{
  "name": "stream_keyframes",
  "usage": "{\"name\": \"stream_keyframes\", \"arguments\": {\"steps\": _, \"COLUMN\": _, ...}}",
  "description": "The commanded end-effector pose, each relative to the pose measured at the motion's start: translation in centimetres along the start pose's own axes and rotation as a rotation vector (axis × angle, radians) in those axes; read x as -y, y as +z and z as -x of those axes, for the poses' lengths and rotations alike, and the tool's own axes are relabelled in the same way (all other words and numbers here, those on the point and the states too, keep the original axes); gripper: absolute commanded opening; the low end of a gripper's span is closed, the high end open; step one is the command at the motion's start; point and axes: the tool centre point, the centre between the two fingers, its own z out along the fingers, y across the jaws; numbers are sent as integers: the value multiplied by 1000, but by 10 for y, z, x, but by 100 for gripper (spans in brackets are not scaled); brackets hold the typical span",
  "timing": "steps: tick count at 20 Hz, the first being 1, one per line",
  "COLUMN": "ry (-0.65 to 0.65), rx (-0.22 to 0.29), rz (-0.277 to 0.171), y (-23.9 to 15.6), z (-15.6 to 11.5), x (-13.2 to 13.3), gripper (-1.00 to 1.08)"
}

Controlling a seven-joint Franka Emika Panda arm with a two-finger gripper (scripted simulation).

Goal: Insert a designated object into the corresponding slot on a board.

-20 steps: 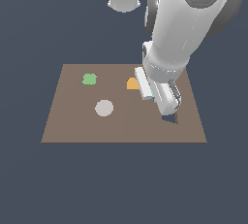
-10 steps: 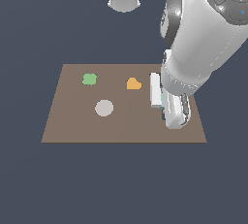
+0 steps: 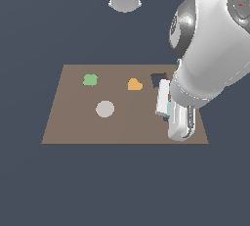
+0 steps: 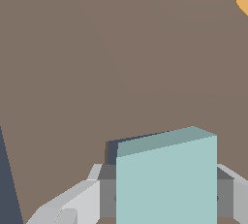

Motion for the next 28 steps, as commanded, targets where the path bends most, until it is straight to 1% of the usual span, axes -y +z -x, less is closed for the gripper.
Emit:
{"name": "stream_keyframes", "arguments": {"steps": 1, "ry": 28, "rx": 0, "rz": 0, "y": 0, "z": 3, "x": 4, "gripper": -100}}
{"name": "stream_keyframes", "arguments": {"steps": 6, "ry": 54, "rx": 0, "rz": 0, "y": 0, "z": 5, "x": 9, "gripper": -100}}
{"name": "stream_keyframes", "arguments": {"steps": 12, "ry": 55, "rx": 0, "rz": 0, "y": 0, "z": 4, "x": 9, "gripper": -100}}
{"name": "stream_keyframes", "arguments": {"steps": 18, "ry": 56, "rx": 0, "rz": -1, "y": 10, "z": 4, "x": 10, "gripper": -100}}
{"name": "stream_keyframes", "arguments": {"steps": 19, "ry": 56, "rx": 0, "rz": -1, "y": 10, "z": 4, "x": 10, "gripper": 100}}
{"name": "stream_keyframes", "arguments": {"steps": 28, "ry": 56, "rx": 0, "rz": -1, "y": 10, "z": 4, "x": 10, "gripper": 100}}
